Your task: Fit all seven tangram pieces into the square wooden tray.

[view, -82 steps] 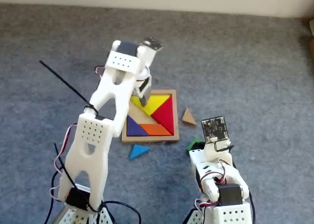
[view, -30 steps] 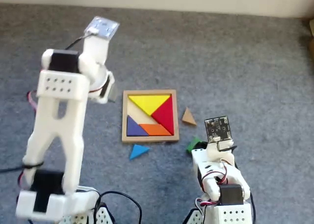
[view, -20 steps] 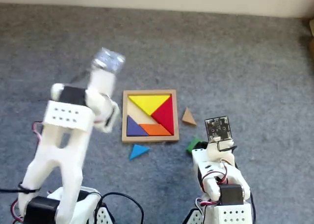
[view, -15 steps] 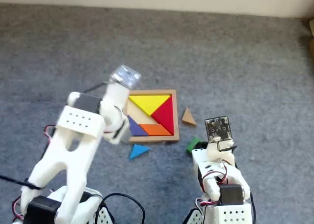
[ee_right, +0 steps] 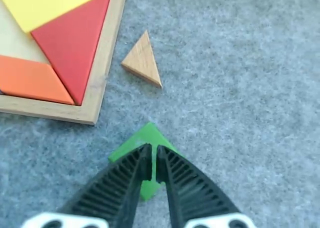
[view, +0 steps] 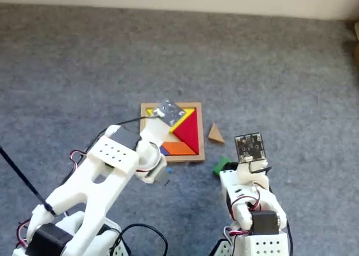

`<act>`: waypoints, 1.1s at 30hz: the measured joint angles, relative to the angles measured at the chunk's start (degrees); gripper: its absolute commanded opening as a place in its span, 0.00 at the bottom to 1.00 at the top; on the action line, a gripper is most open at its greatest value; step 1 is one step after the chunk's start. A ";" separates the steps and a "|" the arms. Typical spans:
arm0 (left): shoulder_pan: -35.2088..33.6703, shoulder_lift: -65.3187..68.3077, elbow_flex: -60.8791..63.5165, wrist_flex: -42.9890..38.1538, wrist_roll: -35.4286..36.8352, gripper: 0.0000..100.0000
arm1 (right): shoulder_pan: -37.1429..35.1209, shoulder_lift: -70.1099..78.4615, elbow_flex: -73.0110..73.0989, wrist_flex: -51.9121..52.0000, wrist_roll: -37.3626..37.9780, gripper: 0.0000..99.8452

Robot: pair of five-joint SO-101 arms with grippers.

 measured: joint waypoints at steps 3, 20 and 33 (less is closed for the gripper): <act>0.09 1.85 0.00 -1.67 0.00 0.30 | 0.00 0.00 0.00 0.00 0.00 0.03; 0.97 18.73 -6.33 -3.78 0.00 0.23 | 0.00 0.00 0.00 0.00 0.00 0.03; -12.66 -10.81 -1.14 2.02 -0.18 0.27 | 0.00 0.00 0.00 0.00 0.00 0.03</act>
